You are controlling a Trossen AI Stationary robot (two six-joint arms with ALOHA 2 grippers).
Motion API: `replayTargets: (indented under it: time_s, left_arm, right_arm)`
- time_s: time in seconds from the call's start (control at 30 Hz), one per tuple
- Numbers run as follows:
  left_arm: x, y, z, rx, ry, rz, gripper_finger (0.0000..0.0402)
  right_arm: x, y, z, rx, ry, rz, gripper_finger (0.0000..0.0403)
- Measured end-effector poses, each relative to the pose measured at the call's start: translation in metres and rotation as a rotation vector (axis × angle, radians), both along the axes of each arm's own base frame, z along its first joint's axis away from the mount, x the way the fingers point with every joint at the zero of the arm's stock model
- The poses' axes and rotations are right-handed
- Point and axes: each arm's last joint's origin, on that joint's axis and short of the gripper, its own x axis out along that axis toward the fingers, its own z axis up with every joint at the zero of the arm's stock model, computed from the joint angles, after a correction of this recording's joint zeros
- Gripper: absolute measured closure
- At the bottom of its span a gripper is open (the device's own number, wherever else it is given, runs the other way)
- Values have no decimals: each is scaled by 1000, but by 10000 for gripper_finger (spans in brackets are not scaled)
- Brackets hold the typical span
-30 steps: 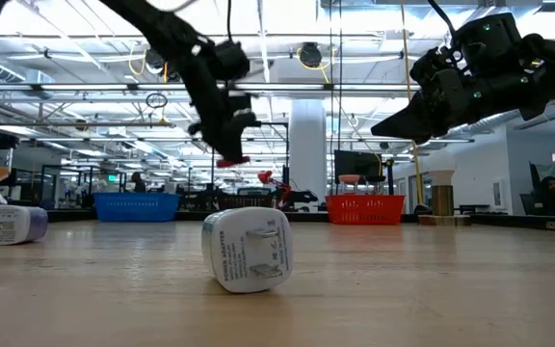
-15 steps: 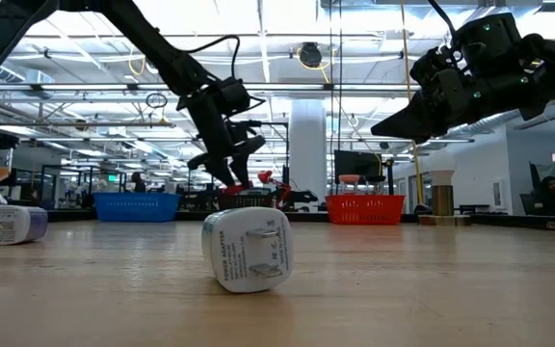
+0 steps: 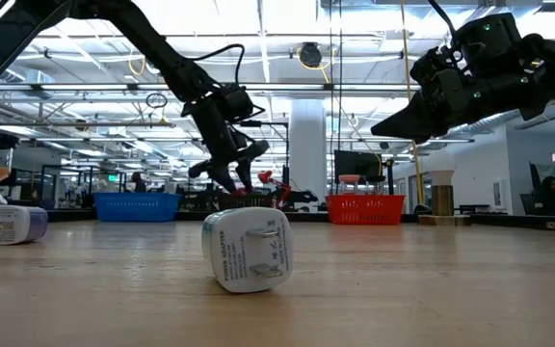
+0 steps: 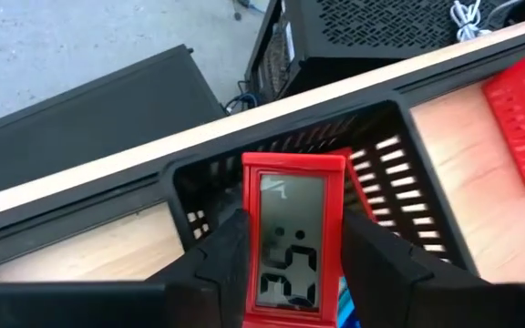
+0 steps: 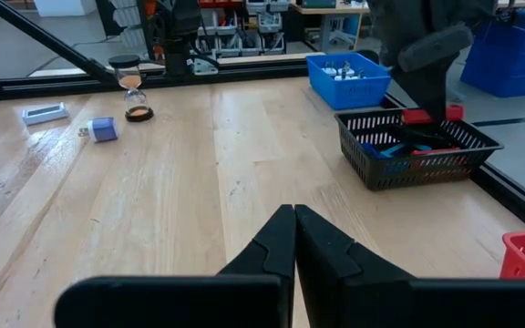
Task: Pick & Place Office items
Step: Put the red digital clock into the black bin
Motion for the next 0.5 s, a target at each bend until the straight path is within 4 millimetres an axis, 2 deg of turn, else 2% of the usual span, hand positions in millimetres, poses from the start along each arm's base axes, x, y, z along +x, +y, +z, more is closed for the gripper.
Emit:
replayTargets:
  time_s: [0.3, 0.5]
  left_arm:
    - [2, -3, 1, 24, 12, -2, 181]
    - [5, 0, 10, 44, 15, 3, 169]
  right_arm:
    - [0, 0, 0, 0, 0, 0, 403]
    - [0, 0, 0, 0, 0, 0, 403]
